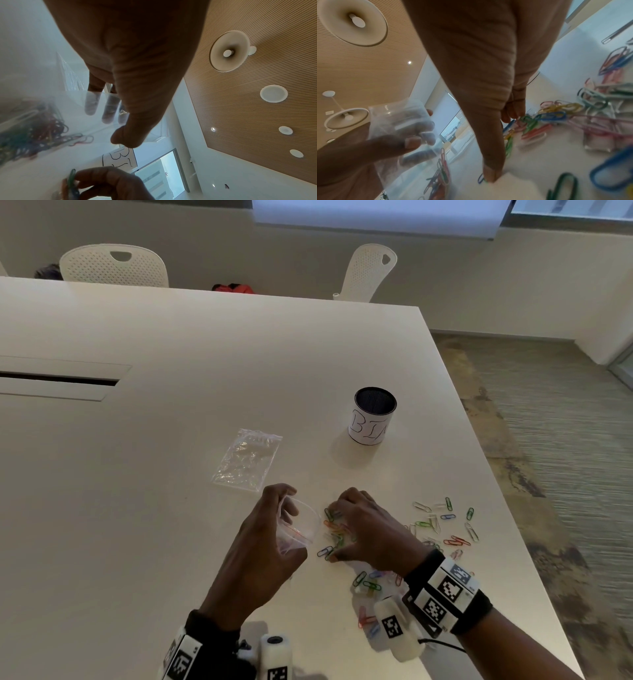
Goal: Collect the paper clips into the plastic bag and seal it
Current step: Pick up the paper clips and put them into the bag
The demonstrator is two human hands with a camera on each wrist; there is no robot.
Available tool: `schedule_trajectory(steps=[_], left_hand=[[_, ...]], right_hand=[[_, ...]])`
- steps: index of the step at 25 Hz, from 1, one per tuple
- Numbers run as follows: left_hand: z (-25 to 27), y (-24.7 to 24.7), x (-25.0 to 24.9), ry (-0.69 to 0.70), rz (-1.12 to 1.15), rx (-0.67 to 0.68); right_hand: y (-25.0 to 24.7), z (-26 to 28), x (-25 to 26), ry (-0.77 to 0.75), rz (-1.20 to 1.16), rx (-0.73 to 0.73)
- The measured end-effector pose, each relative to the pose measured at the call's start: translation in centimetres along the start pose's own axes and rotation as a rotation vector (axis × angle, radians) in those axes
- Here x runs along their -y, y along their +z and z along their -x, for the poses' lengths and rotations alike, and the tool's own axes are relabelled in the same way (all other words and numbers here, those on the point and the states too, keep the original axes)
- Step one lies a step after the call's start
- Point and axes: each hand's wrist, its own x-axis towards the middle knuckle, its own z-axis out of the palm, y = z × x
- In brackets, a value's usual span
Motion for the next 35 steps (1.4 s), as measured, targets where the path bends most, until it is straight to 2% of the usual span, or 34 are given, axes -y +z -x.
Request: schedule_trajectory(steps=[8, 13, 20, 25, 28, 33, 35], left_hand=[[-0.2, -0.2, 0.2, -0.005, 0.000, 0.007], [-0.2, -0.3, 0.1, -0.006, -0.004, 0.009], [-0.3, -0.2, 0.1, -0.011, -0.001, 0.008], [-0.4, 0.3, -0.1, -0.016, -0.003, 0.018], [-0.6, 0.6, -0.3, -0.023, 0.006, 0.022], [-0.8, 1.2, -0.4, -0.023, 0.018, 0.036], [-0.8, 1.3, -0.5, -0.020, 0.022, 0.040]], right_hand=[[0.9, -0.5, 1.3, -0.056, -0.014, -0.105], [1.3, -0.9, 1.5, -0.138, -0.004, -0.078], [-0.5, -0.2, -0.7, -0.099, 0.063, -0.088], [-0.9, 0.6, -1.2, -0.186, 0.101, -0.019], [-1.1, 1.0, -1.3, -0.166, 0.146, -0.036], [-1.2, 1.9, -1.6, -0.118, 0.258, 0.059], [-0.8, 2.4, -1.7, -0.127, 0.258, 0.021]])
